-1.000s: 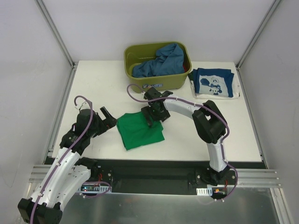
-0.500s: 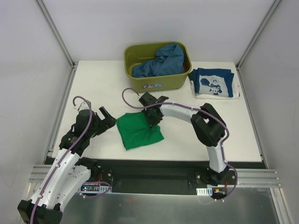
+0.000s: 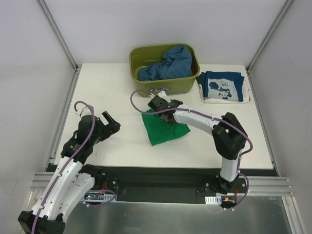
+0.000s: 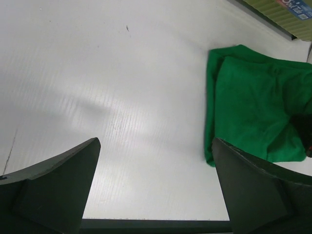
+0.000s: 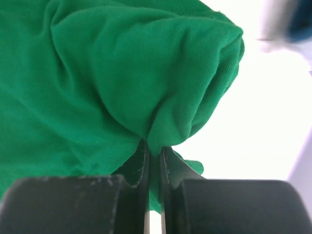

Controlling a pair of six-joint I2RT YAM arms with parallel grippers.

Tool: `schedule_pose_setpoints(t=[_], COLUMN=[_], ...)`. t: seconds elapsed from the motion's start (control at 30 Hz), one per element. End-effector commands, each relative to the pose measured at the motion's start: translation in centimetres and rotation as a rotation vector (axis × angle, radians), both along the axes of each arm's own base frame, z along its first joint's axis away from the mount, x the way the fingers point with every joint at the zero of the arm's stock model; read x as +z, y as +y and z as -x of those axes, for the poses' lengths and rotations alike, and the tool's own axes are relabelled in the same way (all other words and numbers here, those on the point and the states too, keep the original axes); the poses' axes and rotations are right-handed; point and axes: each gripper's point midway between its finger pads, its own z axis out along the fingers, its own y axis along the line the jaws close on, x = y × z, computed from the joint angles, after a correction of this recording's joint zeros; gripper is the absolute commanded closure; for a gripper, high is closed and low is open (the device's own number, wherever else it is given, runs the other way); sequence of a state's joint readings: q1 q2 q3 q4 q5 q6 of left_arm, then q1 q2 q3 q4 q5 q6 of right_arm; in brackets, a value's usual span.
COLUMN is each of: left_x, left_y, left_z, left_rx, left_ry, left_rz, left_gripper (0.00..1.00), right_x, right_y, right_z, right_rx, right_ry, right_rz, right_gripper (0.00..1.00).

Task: Fold and stack the t-shirts
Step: Put the neatly folded tshirt into the corner of the board with the right arm

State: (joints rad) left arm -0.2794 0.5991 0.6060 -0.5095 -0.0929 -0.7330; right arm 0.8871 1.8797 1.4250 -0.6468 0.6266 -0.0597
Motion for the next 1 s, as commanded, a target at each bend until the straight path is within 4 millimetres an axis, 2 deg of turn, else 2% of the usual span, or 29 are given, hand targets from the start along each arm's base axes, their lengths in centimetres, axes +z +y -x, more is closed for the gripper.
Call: schedule_pose_setpoints(t=[0.0,0.17,0.33,0.53,0.73,0.93,0.97], left_x=[-0.4,-0.5,-0.6,-0.9,-1.0,-1.1,-1.1], left_y=[1.1,1.6,2.1,2.6,3.0,3.4,3.3], left_z=[0.0,0.1,0.0,0.2,0.2,0.3,0.3], left_rx=[0.056,0.08,0.104,0.129,0.146,0.164,0.164], left_ry=[0.005,0.012,0.02,0.039,0.055,0.061,0.062], left_rz=[-0.019,-0.035,-0.054,-0.073,-0.089,-0.102,-0.101], left_gripper=[0.01,0.01,0.01,0.01,0.01,0.01,0.01], right_x=[6.5,9.0,11.8,14.0,17.6,20.0,20.9], right_y=[-6.0,-10.2,-13.0,-16.2,-18.5,-19.4,-19.4], right_z=[-2.5,-4.4,-6.2,-7.6,-8.4,-9.4,-9.7], right_rx=[-0.103,-0.211,-0.273,-0.318,-0.337,-0.302,-0.295], right_ry=[-0.193,-0.244,-0.31,-0.33,-0.368,-0.372,-0.384], right_rz=[0.22,0.25,0.295,0.318,0.295,0.289,0.289], right_gripper=[0.99,0.99,0.99,0.99,0.99,0.99,0.99])
